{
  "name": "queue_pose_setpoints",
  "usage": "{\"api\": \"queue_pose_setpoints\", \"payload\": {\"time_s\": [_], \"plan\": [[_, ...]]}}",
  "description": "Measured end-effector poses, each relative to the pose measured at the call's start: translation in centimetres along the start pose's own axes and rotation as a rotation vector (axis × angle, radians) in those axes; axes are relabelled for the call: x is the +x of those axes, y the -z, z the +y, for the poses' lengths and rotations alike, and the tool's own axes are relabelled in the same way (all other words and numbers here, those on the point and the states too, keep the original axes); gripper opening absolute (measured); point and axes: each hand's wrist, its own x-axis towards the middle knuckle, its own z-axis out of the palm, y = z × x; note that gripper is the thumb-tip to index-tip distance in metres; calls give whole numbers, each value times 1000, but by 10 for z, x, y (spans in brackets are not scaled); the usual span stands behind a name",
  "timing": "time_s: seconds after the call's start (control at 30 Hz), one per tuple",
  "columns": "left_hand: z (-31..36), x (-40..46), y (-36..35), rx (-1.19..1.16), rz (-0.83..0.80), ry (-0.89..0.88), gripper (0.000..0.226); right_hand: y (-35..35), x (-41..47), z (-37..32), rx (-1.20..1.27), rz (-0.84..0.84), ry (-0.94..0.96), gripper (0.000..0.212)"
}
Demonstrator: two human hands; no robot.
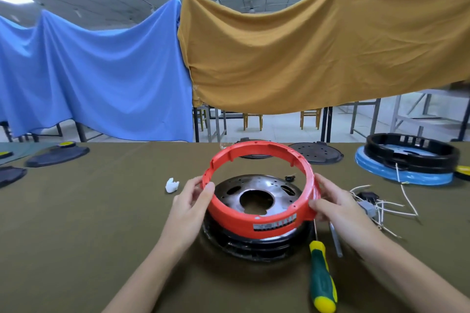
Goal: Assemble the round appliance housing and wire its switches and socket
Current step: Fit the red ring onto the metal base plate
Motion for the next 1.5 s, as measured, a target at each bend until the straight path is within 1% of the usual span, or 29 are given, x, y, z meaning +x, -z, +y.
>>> {"api": "queue_pose_setpoints", "payload": {"time_s": [0.1, 0.23, 0.27, 0.33, 0.4, 0.5, 0.6, 0.8, 1.0, 1.13, 1.17, 1.5], "plan": [[-5, -1, -4, 33, -1, -17, 24, -1, 5, 6, -52, 49, 0, 56], [-10, 2, -3, 68, 7, -30, 9, -4, 8, 9, -104, 40, 15, 42], [-10, 3, -3, 79, 8, -38, 12, -4, 9, 10, -124, 54, 25, 39], [-11, 3, -2, 112, 12, -61, 29, -2, 11, 12, -191, 85, 43, 36], [-12, 2, -2, 144, 25, -82, 38, -1, 11, 14, -235, 92, 21, 35], [-15, 2, -4, 167, 23, -79, 40, 0, 9, 14, -307, 87, 2, 36], [-18, 3, -3, 196, 35, -64, 47, -3, 8, 14, -343, 124, 13, 34], [-22, 4, -2, 234, 30, -15, 55, -8, 3, 11, -348, 151, 22, 30], [-24, 4, -1, 167, -2, 41, 50, -11, 0, 8, -389, 154, -4, 33], [-25, 5, -2, 114, -27, 54, 26, -11, -1, 7, -399, 138, -28, 35], [-25, 4, -3, 112, -30, 56, 22, -12, -2, 7, -397, 135, -36, 36], [-18, 1, -2, 60, -37, 97, 24, -12, -5, 3, -405, 137, -71, 38]]}}
